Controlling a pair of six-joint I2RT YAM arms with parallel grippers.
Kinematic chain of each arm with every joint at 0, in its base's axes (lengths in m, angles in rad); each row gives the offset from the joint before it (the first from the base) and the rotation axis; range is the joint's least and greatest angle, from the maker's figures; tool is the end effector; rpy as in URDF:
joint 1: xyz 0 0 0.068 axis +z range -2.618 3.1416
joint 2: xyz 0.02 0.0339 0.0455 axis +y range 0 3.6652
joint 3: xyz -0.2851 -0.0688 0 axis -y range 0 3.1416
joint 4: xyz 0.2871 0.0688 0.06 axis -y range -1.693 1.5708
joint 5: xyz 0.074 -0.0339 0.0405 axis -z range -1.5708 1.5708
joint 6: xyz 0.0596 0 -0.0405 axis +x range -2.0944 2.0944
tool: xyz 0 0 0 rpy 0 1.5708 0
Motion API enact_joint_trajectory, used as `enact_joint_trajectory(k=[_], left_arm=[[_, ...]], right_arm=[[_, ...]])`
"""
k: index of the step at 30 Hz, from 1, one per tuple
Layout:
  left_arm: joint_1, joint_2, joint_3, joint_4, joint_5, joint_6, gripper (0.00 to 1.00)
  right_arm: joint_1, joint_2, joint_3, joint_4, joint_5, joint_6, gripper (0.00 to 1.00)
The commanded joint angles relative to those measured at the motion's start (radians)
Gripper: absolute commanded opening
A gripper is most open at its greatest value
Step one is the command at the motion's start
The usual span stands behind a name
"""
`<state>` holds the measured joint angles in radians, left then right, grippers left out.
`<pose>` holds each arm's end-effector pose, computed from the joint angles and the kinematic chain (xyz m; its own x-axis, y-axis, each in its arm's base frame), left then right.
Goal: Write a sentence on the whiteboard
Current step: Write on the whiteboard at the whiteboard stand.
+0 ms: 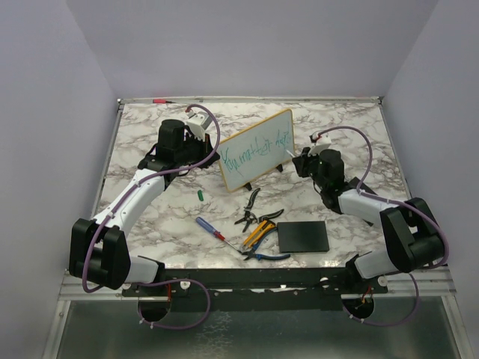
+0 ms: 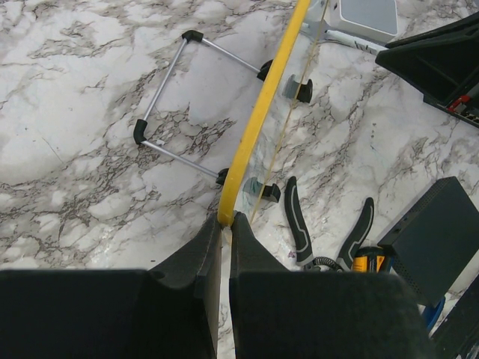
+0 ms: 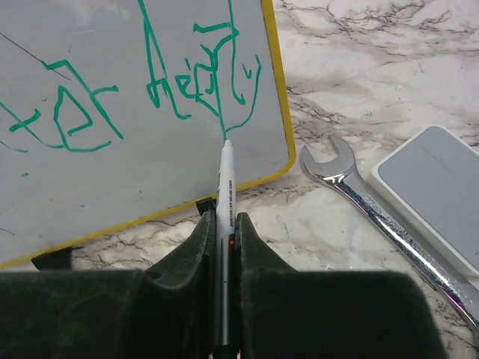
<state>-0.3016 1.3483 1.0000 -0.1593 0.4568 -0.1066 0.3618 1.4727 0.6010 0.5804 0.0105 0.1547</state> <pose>0.3348 -0.1317 0.2880 -0.5290 0.0646 -0.8461 0.5817 0.7536 -0.3062 0.3282 0.1236 0.1777 -0.3185 0.0442 -0.9469 -0.2990 0.9432 0.1446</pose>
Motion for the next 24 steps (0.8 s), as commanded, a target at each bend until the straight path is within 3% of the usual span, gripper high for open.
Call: enact_joint_trajectory(k=[1,24], left_arm=[[-0.004,-0.028,-0.001,0.015,-0.027,0.022,0.01],[-0.005,-0.028,-0.004,0.015,-0.029,0.025,0.01]], right_arm=[[0.005,-0.046,-0.014,-0.02,0.08,0.027,0.01],[-0.035,0.01,0.004,0.028,0.043,0.037,0.01]])
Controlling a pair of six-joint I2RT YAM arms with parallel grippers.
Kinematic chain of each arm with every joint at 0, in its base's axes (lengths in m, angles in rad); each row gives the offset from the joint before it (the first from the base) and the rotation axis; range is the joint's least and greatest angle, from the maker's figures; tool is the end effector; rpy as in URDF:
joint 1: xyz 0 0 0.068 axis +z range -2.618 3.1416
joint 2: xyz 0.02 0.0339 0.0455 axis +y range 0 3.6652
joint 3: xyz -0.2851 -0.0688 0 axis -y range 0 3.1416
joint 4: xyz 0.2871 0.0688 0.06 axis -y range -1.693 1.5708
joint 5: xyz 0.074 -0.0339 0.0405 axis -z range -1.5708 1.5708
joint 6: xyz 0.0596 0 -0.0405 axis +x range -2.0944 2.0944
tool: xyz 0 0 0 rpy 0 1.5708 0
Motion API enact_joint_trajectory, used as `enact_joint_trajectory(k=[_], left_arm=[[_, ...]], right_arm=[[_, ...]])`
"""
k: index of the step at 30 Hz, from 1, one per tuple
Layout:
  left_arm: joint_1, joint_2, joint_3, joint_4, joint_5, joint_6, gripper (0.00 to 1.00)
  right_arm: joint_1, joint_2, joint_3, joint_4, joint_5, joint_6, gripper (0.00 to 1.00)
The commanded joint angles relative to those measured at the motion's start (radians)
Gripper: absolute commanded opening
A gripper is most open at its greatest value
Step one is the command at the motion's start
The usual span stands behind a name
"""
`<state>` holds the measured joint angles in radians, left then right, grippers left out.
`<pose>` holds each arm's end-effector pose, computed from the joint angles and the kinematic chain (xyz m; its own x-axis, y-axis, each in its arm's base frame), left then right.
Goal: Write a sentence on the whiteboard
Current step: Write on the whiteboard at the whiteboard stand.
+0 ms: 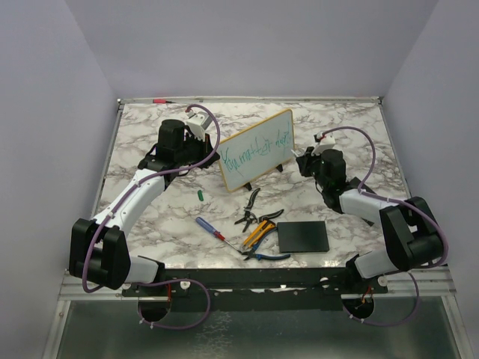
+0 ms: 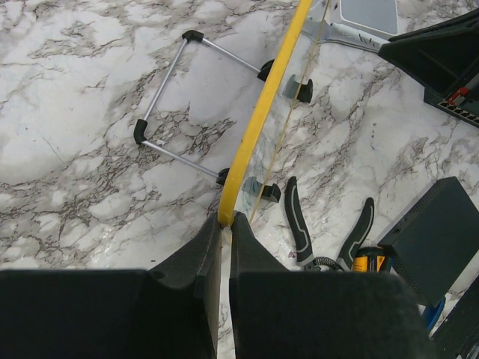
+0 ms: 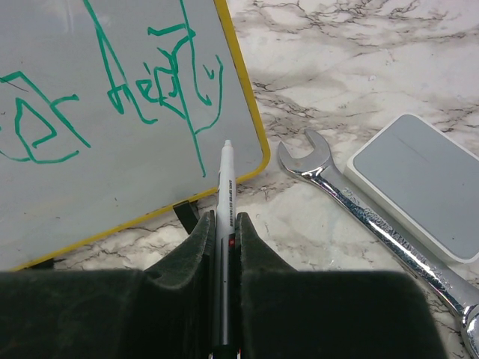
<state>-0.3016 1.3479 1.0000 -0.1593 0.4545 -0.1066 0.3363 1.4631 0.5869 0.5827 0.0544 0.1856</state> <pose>0.3349 -0.1316 0.2881 -0.5286 0.0643 -0.8465 0.5804 0.7551 -0.3050 0.3287 0.1115 0.1761 -0.3202 0.0833 -0.9437 -0.2252 0.9609 0.1612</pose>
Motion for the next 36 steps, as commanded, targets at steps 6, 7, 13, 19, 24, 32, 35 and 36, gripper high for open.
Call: enact_joint_trajectory(k=[6,7,13,19,24,32,35,36], left_arm=[[-0.004,-0.027,-0.003,0.012,-0.027,0.027,0.01],[-0.004,-0.028,-0.003,0.012,-0.027,0.026,0.01],[-0.005,-0.027,-0.003,0.011,-0.027,0.027,0.01],[-0.004,-0.026,-0.003,0.011,-0.025,0.028,0.01],[-0.004,-0.026,-0.003,0.01,-0.023,0.03,0.01],[-0.004,-0.026,-0.004,0.009,-0.027,0.031,0.01],[-0.004,-0.029,-0.003,0.01,-0.035,0.028,0.01],[-0.004,-0.029,-0.003,0.009,-0.038,0.028,0.01]], right_arm=[[-0.015,0.036,0.027,0.04,-0.001,0.007,0.01],[-0.016,0.038,0.03,0.041,-0.002,0.007,0.01],[-0.02,0.054,0.042,0.051,-0.008,0.006,0.01],[-0.022,0.07,0.053,0.055,-0.014,0.006,0.01],[-0.023,0.083,0.06,0.064,-0.022,0.006,0.01],[-0.024,0.079,0.055,0.071,-0.021,0.001,0.01],[-0.024,0.03,0.034,0.054,0.019,0.0,0.01],[-0.023,0.004,0.024,0.041,0.046,-0.001,0.01]])
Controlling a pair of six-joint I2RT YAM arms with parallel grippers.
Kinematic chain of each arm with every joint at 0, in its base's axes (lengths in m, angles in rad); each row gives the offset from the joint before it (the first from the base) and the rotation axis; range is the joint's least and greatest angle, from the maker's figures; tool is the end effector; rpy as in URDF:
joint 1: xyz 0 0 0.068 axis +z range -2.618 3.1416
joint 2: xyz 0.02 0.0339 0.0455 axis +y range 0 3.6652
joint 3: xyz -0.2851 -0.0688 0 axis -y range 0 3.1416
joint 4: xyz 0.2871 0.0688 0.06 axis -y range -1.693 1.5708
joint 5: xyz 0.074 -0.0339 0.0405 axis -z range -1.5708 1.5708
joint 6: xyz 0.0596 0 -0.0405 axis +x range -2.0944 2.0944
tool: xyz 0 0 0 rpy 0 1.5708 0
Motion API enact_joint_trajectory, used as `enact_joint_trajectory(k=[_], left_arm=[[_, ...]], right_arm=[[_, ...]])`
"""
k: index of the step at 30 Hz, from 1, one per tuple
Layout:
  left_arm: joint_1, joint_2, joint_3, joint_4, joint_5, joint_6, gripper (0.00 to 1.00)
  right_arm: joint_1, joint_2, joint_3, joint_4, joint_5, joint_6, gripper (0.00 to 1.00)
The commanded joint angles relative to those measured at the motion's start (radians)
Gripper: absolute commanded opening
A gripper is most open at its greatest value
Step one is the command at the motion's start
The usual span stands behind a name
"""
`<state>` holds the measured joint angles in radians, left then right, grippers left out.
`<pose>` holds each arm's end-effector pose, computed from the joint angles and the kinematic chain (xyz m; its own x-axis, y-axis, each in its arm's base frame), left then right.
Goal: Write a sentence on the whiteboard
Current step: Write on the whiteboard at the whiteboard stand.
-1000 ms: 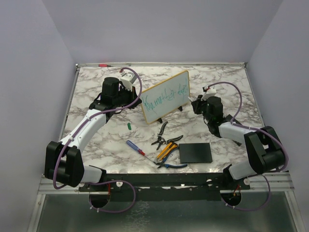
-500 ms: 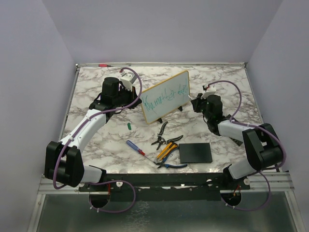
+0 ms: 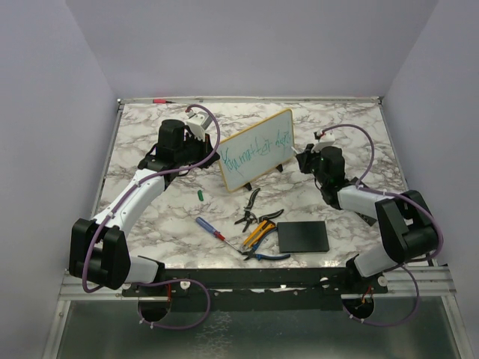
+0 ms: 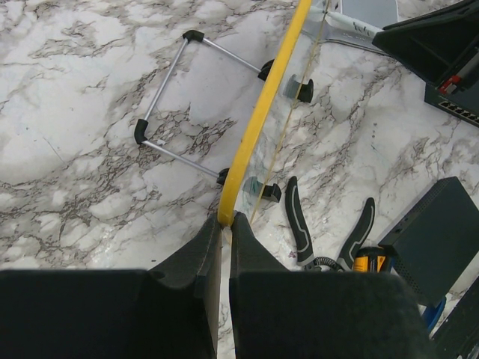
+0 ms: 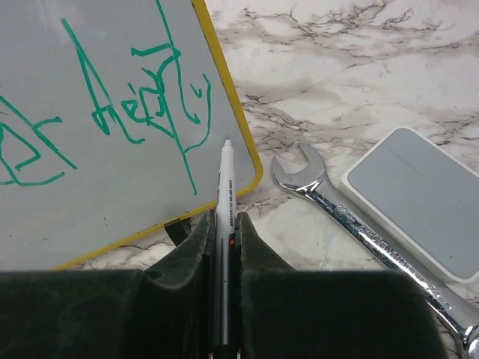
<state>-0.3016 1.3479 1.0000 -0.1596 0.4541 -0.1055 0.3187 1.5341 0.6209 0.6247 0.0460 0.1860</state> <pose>0.3349 -0.1315 0.2881 -0.5281 0.0652 -0.8467 0.5806 0.7553 -0.3040 0.3432 0.1104 0.1699 -0.3157 0.0904 -0.9446 -0.2165 0.9623 0.1644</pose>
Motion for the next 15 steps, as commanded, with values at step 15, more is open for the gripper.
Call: enact_joint_trajectory(k=[15], left_arm=[[-0.004,-0.041,-0.005,-0.007,-0.052,0.018,0.13]], right_arm=[[-0.007,-0.347,-0.13,-0.128,0.253,0.015,0.01]])
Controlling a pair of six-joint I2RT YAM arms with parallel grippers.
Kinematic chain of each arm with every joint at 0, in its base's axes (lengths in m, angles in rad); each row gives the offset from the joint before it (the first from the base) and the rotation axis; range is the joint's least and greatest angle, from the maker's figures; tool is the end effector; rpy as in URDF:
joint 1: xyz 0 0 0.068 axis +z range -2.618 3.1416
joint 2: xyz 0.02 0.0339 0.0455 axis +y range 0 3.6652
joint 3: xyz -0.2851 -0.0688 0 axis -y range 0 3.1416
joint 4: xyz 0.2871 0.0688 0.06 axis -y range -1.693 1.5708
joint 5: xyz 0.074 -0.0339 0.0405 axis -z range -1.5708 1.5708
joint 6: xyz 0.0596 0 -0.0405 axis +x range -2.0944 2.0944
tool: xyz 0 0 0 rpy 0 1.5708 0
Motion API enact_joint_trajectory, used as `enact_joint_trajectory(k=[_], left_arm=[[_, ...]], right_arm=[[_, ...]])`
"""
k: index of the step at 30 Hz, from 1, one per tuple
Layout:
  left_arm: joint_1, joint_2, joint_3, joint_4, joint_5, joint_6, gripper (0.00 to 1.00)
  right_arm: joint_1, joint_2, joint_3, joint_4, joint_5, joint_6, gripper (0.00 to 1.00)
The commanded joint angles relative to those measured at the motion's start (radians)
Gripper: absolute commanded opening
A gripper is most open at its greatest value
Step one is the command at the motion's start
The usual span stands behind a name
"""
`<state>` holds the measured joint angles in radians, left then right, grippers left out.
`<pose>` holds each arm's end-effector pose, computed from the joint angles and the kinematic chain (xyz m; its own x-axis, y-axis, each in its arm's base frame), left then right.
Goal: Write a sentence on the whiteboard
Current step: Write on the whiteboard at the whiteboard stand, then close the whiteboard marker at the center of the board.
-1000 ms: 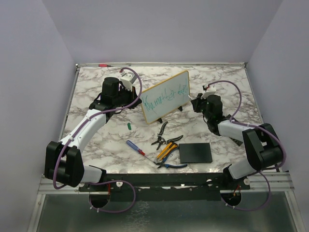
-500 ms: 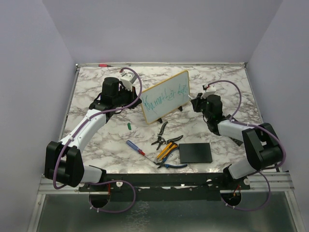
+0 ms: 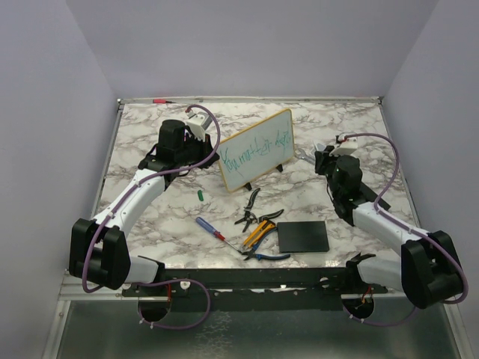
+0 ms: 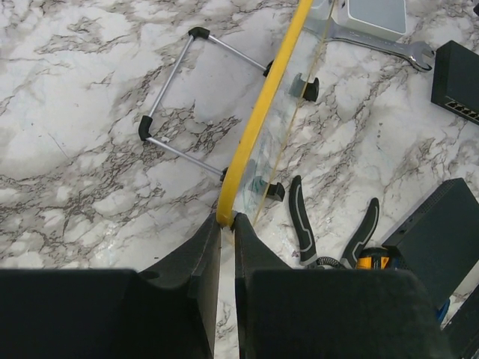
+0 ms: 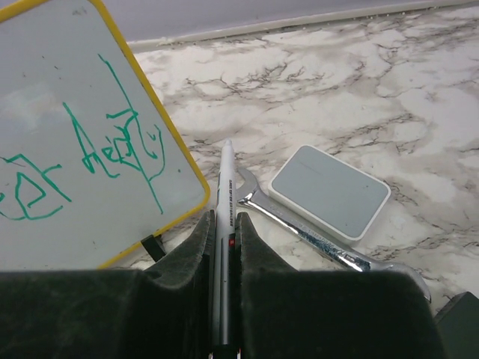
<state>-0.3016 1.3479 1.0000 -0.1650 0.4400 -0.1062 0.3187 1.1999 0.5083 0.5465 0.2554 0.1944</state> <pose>0.3351 -0.1308 0.2873 -0.5320 0.0651 -0.8443 0.5700 0.7649 -0.3002 0.2956 0.0817 0.2233 -0.1474 0.1482 -0.9779 -0.0380 0.9871 0.1553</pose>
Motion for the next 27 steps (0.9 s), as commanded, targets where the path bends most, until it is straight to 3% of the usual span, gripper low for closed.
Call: enact_joint_trajectory(k=[1,9,14,17,22,27], left_arm=[[-0.004,-0.044,-0.007,-0.003,-0.042,0.019,0.15],[-0.004,-0.067,-0.017,-0.009,-0.053,0.019,0.35],[-0.004,-0.088,-0.028,-0.012,-0.073,0.016,0.68],[-0.005,-0.119,-0.044,-0.012,-0.093,0.018,0.81],[-0.004,-0.207,-0.105,-0.01,-0.113,0.007,0.87],[-0.004,-0.342,-0.19,-0.01,-0.237,-0.066,0.87]], right_arm=[[-0.006,-0.014,-0.019,-0.051,0.04,0.007,0.01],[-0.007,-0.049,-0.026,-0.056,0.011,0.0,0.01],[-0.006,-0.075,-0.031,-0.075,0.01,0.016,0.01],[-0.006,-0.087,-0.034,-0.093,-0.005,0.03,0.01],[-0.006,-0.162,-0.061,-0.133,-0.057,0.054,0.01],[-0.006,-0.25,-0.061,-0.205,-0.158,0.056,0.01]])
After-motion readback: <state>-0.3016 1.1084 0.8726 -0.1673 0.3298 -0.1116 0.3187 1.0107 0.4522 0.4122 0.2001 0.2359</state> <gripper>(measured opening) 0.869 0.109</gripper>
